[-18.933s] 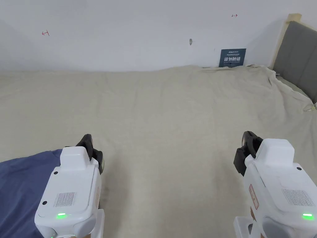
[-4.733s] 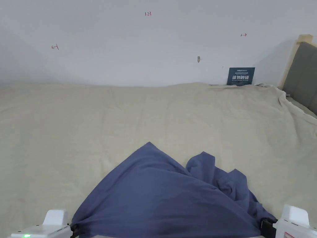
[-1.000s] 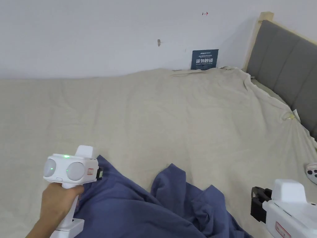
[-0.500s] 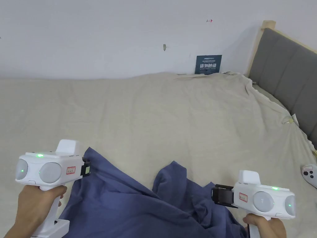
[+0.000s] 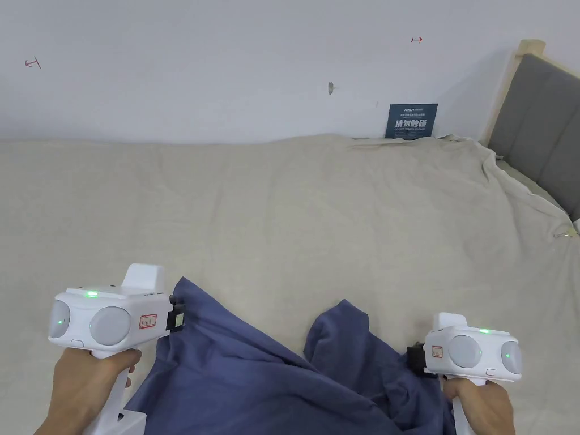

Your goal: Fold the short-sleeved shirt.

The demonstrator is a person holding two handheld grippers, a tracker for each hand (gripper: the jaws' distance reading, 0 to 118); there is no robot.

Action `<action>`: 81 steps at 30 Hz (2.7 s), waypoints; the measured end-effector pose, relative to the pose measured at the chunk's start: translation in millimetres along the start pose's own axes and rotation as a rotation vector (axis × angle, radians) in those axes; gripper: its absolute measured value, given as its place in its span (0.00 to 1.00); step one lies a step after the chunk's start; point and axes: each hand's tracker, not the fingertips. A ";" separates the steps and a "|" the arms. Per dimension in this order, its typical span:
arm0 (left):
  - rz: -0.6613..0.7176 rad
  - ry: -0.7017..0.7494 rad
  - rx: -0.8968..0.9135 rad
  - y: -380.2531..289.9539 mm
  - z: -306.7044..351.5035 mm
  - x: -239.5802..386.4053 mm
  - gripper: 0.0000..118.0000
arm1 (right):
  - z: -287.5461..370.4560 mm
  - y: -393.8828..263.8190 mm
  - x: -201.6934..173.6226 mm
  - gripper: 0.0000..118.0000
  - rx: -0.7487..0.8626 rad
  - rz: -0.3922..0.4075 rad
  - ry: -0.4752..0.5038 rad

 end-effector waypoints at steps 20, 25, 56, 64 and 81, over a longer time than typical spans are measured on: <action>0.108 0.049 0.139 4.1 66.2 -31.8 0.00 | 213.1 19.5 21.0 0.01 0.476 0.017 0.123; 0.119 0.089 0.216 21.4 103.2 -47.8 0.00 | 264.1 47.7 34.0 0.01 0.602 0.019 0.126; 0.068 0.286 0.670 276.3 269.8 -76.6 0.00 | 465.5 313.4 -1.4 0.01 1.167 0.039 0.138; 0.074 0.282 0.654 282.0 239.6 -82.4 0.00 | 458.9 332.5 -1.2 0.01 1.168 0.047 0.129; 0.102 0.282 0.376 157.5 93.8 -98.5 0.00 | 298.2 248.2 -19.1 0.01 0.808 0.021 0.115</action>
